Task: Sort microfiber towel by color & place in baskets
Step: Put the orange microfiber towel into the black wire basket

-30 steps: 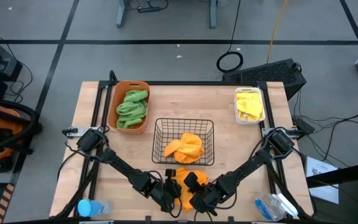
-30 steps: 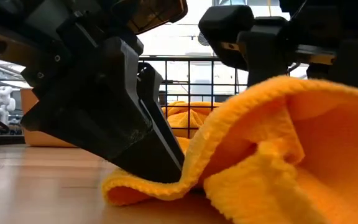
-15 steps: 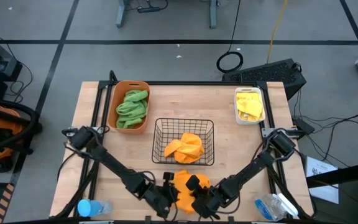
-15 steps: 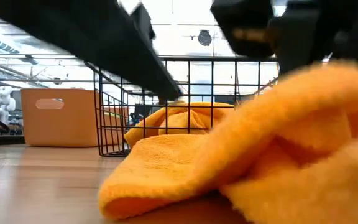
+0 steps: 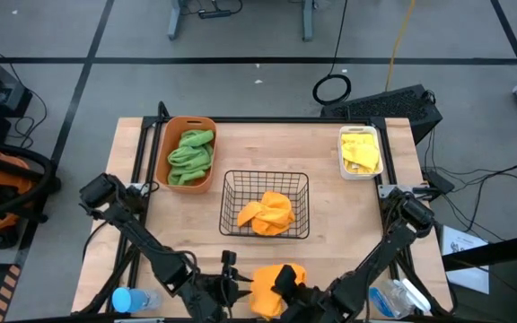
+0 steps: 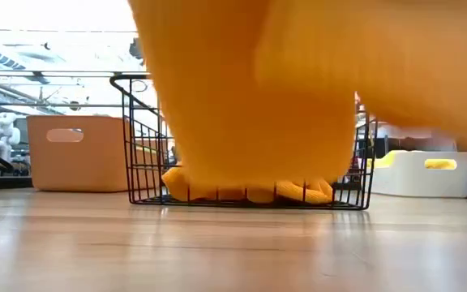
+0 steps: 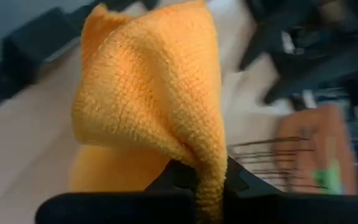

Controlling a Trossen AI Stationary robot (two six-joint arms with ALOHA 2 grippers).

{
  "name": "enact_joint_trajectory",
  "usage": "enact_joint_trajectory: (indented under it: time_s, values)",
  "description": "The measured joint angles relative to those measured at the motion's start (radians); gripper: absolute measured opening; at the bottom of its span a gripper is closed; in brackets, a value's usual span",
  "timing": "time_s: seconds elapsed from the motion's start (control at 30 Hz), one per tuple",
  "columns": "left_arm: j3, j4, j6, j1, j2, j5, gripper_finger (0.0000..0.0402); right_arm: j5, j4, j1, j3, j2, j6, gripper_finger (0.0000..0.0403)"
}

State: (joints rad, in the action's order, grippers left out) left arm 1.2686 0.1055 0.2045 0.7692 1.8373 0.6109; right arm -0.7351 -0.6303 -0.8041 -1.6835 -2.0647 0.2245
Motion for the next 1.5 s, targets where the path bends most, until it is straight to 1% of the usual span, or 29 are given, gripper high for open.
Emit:
enact_joint_trajectory:
  time_s: [0.2,0.33,0.43,0.67,0.83,0.97,1.03,1.1,1.17,1.33,1.4,1.5]
  values:
    - [0.000,0.012,-0.007,-0.004,0.000,0.008,0.0138,-0.127,-0.122,-0.010,-0.103,0.000,0.000,0.0003]
    - [0.000,0.011,-0.023,-0.003,0.000,0.008,0.0138,-0.160,-0.173,-0.006,-0.144,0.000,-0.001,0.0003]
    - [0.000,0.011,-0.036,-0.001,0.000,0.008,0.0138,-0.185,-0.185,-0.001,-0.151,0.000,-0.002,0.0003]
    - [0.000,0.078,-0.034,-0.001,-0.037,0.040,0.0138,-0.309,-0.204,-0.001,-0.152,0.000,0.004,0.0004]
    - [0.000,0.108,-0.058,0.000,-0.089,0.088,0.0138,-0.397,-0.285,0.005,-0.152,0.000,0.026,0.0004]
    - [0.000,0.130,-0.121,0.000,-0.127,0.141,0.0138,-0.398,-0.347,0.033,-0.152,0.020,0.016,0.0003]
    - [0.000,0.155,-0.162,0.000,-0.139,0.183,0.0138,-0.394,-0.368,0.052,-0.152,0.044,0.000,0.0003]
    - [0.000,0.179,-0.166,0.000,-0.151,0.230,0.0138,-0.393,-0.369,0.069,-0.152,0.074,0.000,0.0003]
    - [0.000,0.225,-0.152,0.000,-0.162,0.270,0.0138,-0.392,-0.371,0.092,-0.152,0.101,0.004,0.0002]
    - [0.000,0.356,-0.071,0.001,-0.180,0.316,0.0138,-0.387,-0.408,0.168,-0.152,0.176,0.001,0.0001]
    - [0.000,0.418,-0.023,0.004,-0.186,0.333,0.0138,-0.360,-0.409,0.208,-0.152,0.196,0.001,0.0001]
    - [0.000,0.516,0.043,0.005,-0.186,0.361,0.0138,-0.280,-0.404,0.266,-0.152,0.211,-0.003,0.0001]
